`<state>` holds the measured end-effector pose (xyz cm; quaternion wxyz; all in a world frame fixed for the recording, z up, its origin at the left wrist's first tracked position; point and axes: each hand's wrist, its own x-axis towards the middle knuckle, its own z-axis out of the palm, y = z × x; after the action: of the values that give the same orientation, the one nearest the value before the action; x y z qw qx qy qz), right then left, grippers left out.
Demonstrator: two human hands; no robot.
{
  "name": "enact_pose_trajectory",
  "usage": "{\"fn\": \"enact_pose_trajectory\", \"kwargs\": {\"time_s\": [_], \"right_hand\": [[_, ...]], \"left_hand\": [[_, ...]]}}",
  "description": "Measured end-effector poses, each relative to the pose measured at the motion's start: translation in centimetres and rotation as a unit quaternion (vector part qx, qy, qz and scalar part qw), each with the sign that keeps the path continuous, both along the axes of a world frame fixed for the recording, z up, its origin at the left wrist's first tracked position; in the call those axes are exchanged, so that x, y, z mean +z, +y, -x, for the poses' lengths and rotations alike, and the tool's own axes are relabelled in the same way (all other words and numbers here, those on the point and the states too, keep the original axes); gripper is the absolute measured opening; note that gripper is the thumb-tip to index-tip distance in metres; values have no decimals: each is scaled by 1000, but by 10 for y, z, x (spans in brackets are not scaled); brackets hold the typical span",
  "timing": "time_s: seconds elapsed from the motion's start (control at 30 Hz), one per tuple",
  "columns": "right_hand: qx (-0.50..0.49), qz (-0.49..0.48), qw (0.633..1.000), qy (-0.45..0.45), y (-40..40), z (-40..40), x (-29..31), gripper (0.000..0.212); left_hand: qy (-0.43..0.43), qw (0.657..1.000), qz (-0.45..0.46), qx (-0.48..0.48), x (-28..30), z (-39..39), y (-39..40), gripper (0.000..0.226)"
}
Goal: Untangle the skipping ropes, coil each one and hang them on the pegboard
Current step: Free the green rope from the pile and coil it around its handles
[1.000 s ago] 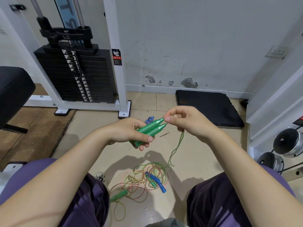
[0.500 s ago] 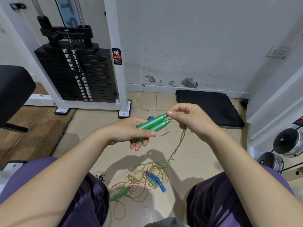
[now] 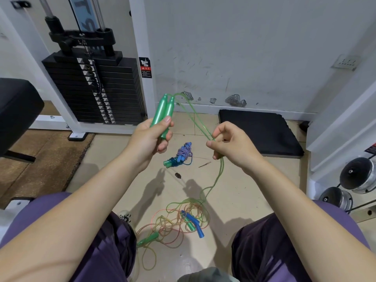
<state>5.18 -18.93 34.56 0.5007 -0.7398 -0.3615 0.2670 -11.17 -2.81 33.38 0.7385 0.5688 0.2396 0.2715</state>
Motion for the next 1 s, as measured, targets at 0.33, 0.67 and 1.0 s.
{"fn": "enact_pose_trajectory", "kwargs": {"time_s": [0.33,0.67,1.0], "right_hand": [[-52,-40,995,-74,7,2,2,16],[79,24,990,-114,3,14,12,8],[194,24,980,-21,1,21,16,16]], "left_hand": [[14,996,30,89,1,-3,2,19],[229,956,-147,-110,-3,4,4,17],[298,859,-215,-356,3,8,-17,31]]}}
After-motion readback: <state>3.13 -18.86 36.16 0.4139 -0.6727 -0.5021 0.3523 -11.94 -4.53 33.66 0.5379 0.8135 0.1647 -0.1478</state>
